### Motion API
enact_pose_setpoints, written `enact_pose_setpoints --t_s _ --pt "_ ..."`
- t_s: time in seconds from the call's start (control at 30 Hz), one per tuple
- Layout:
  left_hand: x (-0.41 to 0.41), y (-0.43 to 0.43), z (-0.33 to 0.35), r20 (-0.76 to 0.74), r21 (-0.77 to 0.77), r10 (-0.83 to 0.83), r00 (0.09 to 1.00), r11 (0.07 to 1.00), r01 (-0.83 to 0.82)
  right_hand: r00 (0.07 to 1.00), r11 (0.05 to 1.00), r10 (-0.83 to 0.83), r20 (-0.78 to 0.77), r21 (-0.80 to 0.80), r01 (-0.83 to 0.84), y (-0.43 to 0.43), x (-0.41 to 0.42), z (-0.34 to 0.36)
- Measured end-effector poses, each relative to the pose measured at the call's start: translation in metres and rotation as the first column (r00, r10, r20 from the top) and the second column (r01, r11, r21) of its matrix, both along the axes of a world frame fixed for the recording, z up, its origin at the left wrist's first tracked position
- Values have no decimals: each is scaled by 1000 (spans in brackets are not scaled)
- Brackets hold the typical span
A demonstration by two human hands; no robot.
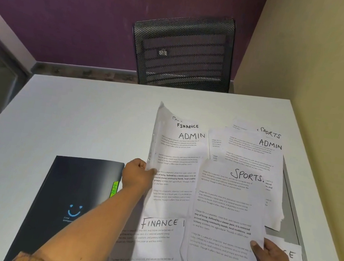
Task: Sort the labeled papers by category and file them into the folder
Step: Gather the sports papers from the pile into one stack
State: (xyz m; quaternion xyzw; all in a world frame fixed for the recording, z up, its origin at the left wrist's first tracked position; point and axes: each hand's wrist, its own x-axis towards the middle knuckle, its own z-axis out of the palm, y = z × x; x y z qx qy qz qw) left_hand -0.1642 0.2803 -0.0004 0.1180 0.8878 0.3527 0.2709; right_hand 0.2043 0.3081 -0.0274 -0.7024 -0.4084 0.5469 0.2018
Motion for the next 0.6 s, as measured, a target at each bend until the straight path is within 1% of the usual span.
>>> enact_pose_setpoints --t_s 0.03,0.07,0.1,0.13,0.17,0.2,0.23,0.27,0.3,0.37,0.43,0.5,0.53,0.6 --pt "0 -1 2 -162 -38 -28 986 999 22 1000 1000 -13 -9 -11 12 0 0 -1" --pt "-1 -2 2 -323 -77 -66 944 996 44 1000 1000 -19 -18 -16 18 0 1 -1" --pt "-1 -2 2 -425 -98 -119 898 992 85 999 1000 -22 -25 -18 21 0 0 -2" --pt "0 -1 1 -430 -112 -180 885 983 145 1000 1000 -20 -24 -16 19 0 0 -2" --pt "4 2 1 -355 -119 -224 908 974 194 999 1000 -21 -27 -14 21 0 0 -3" --pt "9 4 0 -237 -151 -248 939 964 217 999 1000 -23 -34 -10 23 0 1 -3" --pt "15 8 0 -127 -201 -244 961 955 216 999 1000 -22 -39 -6 22 1 2 -4" --pt "18 10 -1 -62 -259 -233 971 943 210 999 1000 -22 -40 -2 22 0 1 -3" --pt "22 12 -3 -32 -296 -222 975 933 203 999 1000 -22 -44 5 22 1 3 -4" --pt "25 14 -5 -13 -304 -192 981 936 179 997 999 -36 -62 0 36 1 4 -4" --pt "23 15 -10 32 -246 -139 990 959 143 996 999 -36 -80 -6 36 0 5 -6" --pt "20 14 -12 106 -113 -80 991 989 92 998 1000 -20 -66 1 20 0 4 -7" --pt "19 13 -12 119 -48 -72 990 996 78 998 1000 -11 -54 7 12 0 4 -7" --pt "16 12 -10 107 34 -74 992 997 71 999 1000 -5 -45 10 6 0 3 -6"
